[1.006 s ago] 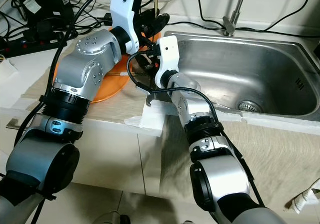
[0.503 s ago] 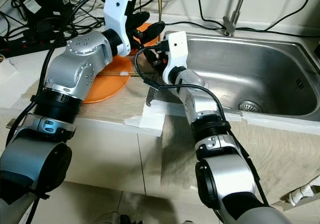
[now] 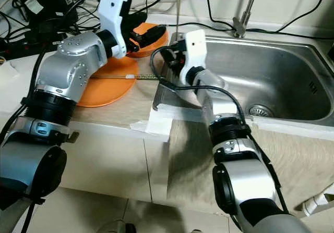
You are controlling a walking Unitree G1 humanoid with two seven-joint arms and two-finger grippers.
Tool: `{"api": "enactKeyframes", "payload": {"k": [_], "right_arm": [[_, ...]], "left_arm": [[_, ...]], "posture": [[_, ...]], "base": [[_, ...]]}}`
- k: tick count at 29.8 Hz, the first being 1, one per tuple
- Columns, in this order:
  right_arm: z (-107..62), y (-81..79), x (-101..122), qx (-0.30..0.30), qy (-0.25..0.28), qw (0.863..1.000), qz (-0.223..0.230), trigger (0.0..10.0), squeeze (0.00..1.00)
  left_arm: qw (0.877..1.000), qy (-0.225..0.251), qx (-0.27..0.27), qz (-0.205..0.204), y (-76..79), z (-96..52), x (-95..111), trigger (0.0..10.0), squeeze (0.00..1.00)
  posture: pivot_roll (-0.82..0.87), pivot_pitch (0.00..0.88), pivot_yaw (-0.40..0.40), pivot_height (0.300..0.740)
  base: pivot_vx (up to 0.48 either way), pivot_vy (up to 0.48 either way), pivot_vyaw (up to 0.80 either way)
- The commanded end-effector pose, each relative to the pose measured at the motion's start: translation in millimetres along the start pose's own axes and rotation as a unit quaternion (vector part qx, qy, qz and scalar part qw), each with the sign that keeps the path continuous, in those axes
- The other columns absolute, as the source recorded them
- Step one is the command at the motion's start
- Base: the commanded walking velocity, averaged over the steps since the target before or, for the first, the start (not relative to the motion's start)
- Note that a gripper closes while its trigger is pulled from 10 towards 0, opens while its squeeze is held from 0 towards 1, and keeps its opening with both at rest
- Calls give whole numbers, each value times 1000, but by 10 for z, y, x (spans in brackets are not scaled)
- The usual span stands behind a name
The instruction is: Kitchen organization
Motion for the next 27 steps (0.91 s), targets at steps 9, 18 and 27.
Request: {"api": "enactKeyframes", "payload": {"k": [9, 18, 27], "right_arm": [[-204, 394, -32, -50, -8, 998, -39, 0, 0], [-416, 754, -80, -99, -28, 992, -70, 0, 0], [-704, 1062, -243, -117, -88, 980, -135, 0, 0]], "left_arm": [[999, -25, 20, -8, -214, -190, -219, 10000, 0], [999, -28, 17, -10, -230, -241, -260, 10000, 0], [998, -46, -52, 4, -85, -323, -347, 10000, 0]], "posture": [[-27, 0, 31, 732], [-29, 0, 30, 732], [-31, 0, 29, 732]], "base": [[0, 0, 0], [0, 0, 0], [0, 0, 0]]}}
Point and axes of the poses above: a point about 5 cm out from each wrist's last joint towards the gripper, its own z axis pointing out of the wrist towards the gripper, its own x axis along the axis of the wrist's last joint, y = z × x, the point moved 4 cm from there along z, pointing out of the wrist towards the gripper, and after that the axes turned 5 degrees about -z, right-handed, at the moved point
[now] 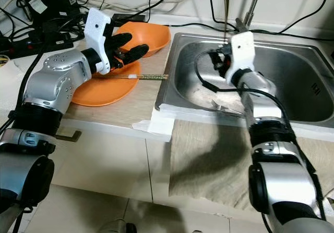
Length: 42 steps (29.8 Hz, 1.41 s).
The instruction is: Kitchen organization
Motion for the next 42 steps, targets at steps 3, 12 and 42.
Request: {"api": "enactKeyframes", "payload": {"k": [3, 12, 42], "right_arm": [[-54, 12, -65, 38, -20, 998, -48, 0, 0], [-83, -20, -153, 64, -40, 994, -73, 0, 0], [-138, 505, -385, -57, -199, 919, -336, 10000, 0]], "left_arm": [[998, -10, -60, 17, 147, -29, -23, 10000, 0], [998, -13, -61, 19, 147, -35, -40, 10000, 0], [998, -18, -61, 29, 143, -103, -20, 10000, 0]], "posture": [[-32, 0, 29, 732], [-34, 0, 32, 732], [-21, 0, 32, 732]], "base": [[0, 0, 0], [0, 0, 0], [0, 0, 0]]}}
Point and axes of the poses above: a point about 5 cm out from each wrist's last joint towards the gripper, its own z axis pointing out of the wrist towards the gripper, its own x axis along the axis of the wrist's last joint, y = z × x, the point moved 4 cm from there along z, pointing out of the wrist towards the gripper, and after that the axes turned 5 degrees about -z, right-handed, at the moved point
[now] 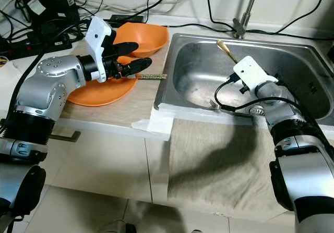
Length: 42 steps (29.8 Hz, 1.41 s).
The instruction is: Kitchen organization
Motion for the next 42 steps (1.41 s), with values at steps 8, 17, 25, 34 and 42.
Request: {"api": "enactKeyframes", "payload": {"k": [8, 17, 25, 34, 42], "right_arm": [[20, -37, 0, 21, -18, 995, -99, 10000, 0], [25, -153, -60, 37, -29, 992, -114, 10000, 851], [17, -459, -136, 87, -35, 988, -123, 10000, 1000], [-6, -651, -225, 113, -45, 985, -122, 10000, 1000], [-16, -720, -254, 118, -46, 985, -118, 10000, 1000]], "left_arm": [[1000, -3, -4, 12, 15, -27, 45, 10000, 0], [1000, -4, -3, 13, 5, -37, 57, 10000, 0], [1000, -7, -1, 11, -4, -41, 54, 10000, 0], [1000, -12, -1, 10, 0, -50, 39, 10000, 0], [1000, -15, -1, 9, 5, -59, 32, 10000, 0]], "posture": [[-17, 0, 32, 732], [-12, 0, 31, 732], [-10, 0, 32, 732], [-3, 0, 32, 732], [0, 0, 29, 732]], "base": [[0, 0, 0], [0, 0, 0], [0, 0, 0], [0, 0, 0], [0, 0, 0]]}}
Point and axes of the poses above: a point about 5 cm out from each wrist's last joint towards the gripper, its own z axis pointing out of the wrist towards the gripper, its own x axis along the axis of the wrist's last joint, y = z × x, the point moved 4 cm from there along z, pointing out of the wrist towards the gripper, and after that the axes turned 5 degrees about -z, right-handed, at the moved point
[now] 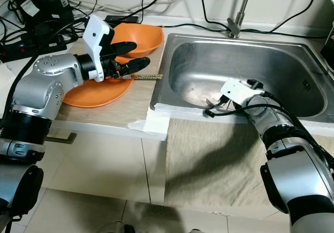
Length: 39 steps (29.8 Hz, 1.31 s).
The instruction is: Kitchen organization
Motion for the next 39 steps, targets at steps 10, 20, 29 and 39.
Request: {"api": "enactKeyframes", "payload": {"k": [10, 20, 29, 39], "right_arm": [[22, -53, 94, 0, 13, 1000, 12, 10000, 961], [-5, 378, 417, -69, 81, 964, 246, 10000, 0], [-77, 692, 706, -95, 164, 884, 427, 10000, 0], [-152, 482, 1137, 12, 282, 830, 482, 10000, 0]], "left_arm": [[1000, -5, -4, 13, 15, -20, 19, 10000, 0], [1000, -2, -1, 13, -3, -1, 38, 10000, 0], [1000, 9, 15, 7, -32, 11, 52, 10000, 0], [997, 29, 65, -42, -112, -11, -60, 10000, 0]], "posture": [[-3, 0, 26, 732], [-6, 0, 30, 732], [-5, 0, 36, 732], [-26, 0, 40, 732]], "base": [[0, 0, 0], [0, 0, 0], [0, 0, 0], [0, 0, 0]]}}
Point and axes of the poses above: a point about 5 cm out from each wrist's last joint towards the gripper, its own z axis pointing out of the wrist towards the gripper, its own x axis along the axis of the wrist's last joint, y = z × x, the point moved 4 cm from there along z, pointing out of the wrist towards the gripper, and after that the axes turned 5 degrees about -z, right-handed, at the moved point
